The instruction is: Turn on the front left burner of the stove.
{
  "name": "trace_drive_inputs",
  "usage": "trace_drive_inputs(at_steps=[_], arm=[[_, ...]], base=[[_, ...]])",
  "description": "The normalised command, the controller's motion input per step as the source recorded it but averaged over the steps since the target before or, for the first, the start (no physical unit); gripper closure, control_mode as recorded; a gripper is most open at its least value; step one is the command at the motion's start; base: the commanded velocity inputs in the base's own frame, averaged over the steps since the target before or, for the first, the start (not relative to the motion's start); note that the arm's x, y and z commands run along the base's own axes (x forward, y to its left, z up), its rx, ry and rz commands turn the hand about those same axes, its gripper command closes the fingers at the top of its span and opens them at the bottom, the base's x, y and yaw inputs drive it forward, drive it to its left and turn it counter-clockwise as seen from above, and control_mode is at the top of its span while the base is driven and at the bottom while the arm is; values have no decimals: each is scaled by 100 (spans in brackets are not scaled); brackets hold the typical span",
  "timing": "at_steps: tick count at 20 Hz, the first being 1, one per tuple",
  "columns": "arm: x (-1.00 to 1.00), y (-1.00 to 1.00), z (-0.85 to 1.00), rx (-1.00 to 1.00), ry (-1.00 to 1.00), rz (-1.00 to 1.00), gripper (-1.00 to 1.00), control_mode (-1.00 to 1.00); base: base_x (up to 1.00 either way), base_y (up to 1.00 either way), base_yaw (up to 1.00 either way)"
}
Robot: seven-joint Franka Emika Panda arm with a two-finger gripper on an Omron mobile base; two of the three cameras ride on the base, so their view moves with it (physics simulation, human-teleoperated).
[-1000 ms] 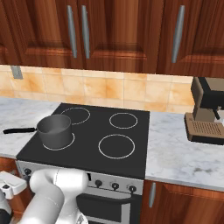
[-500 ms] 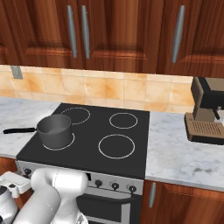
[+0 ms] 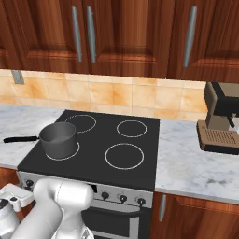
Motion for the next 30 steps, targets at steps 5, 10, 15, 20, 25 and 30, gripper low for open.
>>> trace_drive_inputs(at_steps=[5,10,15,20,25,30], arm=[[6,8,-12,0,0,0,-100,-100],[16,0,0,0,0,0,-100,-100],[19,0,0,0,0,0,-100,-100],[17,0,-8,0,0,0,-100,-100],[13,0,-5,0,0,0,100,-100],[1,0,0,0,0,0,100,-100]], base=[[0,0,0],[0,0,0],[0,0,0],[0,0,0],[0,0,0],[0,0,0]])
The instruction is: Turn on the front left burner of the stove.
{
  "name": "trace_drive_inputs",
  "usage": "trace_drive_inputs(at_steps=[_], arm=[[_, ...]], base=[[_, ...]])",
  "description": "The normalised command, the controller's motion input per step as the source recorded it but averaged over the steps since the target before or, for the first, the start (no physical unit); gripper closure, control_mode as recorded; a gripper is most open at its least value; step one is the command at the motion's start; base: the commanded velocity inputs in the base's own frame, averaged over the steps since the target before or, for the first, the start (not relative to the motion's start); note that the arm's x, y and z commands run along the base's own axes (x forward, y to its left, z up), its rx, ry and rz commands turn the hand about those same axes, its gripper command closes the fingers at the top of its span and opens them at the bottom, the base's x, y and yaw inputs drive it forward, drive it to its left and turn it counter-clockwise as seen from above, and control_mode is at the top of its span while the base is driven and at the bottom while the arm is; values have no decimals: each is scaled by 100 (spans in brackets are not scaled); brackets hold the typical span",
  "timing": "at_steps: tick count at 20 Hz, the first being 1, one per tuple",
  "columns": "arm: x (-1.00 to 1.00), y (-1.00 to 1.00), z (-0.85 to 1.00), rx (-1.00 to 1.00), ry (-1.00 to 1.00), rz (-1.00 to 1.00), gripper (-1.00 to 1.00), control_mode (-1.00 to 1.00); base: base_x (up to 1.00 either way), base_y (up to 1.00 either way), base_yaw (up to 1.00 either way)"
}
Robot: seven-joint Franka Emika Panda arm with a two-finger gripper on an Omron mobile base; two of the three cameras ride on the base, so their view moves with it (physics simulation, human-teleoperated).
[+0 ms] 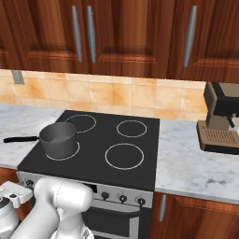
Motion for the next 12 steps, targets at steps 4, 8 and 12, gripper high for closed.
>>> trace_drive_inputs(at_steps=[4,8,12], arm=[[5,0,0,0,2,0,100,-100],[9,0,0,0,4,0,100,-100],[3,-7,0,0,0,0,100,-100]], base=[[0,0,0],[0,0,0],[0,0,0]])
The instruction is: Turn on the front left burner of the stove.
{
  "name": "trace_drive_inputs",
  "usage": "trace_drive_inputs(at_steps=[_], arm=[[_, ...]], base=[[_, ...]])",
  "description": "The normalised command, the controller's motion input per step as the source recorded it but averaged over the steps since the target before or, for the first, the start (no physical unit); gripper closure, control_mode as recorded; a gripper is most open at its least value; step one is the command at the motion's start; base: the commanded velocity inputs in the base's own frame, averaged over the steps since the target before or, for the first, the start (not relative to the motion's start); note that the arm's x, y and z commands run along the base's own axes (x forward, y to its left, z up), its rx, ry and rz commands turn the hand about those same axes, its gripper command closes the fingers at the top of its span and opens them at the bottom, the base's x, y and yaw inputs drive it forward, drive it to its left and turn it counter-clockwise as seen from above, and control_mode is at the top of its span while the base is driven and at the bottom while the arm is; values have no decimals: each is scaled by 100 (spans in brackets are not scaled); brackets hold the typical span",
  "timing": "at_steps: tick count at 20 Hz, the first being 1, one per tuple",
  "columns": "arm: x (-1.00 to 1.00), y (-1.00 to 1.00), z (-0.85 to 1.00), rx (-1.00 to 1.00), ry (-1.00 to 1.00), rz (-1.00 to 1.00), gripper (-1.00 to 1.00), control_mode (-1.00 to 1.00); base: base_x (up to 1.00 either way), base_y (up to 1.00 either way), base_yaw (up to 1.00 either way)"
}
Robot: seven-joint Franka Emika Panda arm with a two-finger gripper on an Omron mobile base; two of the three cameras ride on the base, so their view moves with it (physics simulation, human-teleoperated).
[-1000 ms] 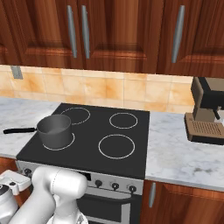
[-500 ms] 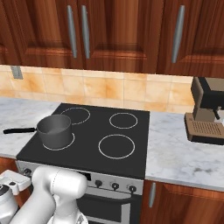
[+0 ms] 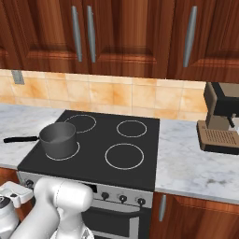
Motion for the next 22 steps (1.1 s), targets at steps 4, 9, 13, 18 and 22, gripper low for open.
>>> trace_drive_inputs(at_steps=[4,9,13,18,22], arm=[[2,-3,0,0,0,0,100,-100],[0,-8,-10,-12,0,0,100,-100],[6,-12,-7,-27,0,3,100,-100],[8,0,0,-40,5,2,100,-100],[9,0,0,-44,11,0,100,-100]], base=[[0,0,0],[0,0,0],[0,0,0],[0,0,0],[0,0,0]])
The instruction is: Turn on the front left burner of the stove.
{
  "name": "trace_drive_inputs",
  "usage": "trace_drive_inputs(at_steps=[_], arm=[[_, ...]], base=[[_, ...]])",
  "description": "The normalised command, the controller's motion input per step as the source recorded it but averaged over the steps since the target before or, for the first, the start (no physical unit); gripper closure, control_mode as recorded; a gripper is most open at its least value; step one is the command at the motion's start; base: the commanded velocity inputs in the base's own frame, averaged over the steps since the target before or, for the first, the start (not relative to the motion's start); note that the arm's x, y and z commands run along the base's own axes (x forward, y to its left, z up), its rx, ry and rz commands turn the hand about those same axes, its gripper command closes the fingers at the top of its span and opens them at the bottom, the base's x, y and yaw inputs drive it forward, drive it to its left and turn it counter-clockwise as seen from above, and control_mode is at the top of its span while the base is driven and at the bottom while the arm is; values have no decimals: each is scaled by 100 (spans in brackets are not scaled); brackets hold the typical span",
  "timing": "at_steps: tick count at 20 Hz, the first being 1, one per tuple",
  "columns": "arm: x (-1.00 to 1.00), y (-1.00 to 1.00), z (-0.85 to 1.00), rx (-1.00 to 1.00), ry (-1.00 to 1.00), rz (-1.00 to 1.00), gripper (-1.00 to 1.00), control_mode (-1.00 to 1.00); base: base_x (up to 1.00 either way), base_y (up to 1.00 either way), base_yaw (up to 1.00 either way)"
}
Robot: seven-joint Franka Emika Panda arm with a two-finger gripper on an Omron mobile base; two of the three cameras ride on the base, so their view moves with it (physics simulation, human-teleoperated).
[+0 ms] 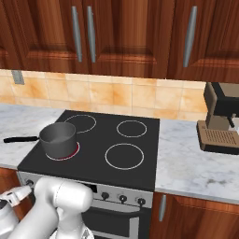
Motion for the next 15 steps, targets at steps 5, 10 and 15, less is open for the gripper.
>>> trace_drive_inputs(at_steps=[5,10,15], arm=[[11,0,0,-49,9,0,100,-100],[6,0,0,-44,5,0,100,-100],[0,2,-4,-27,0,0,100,-100]], base=[[0,0,0],[0,0,0],[0,0,0]])
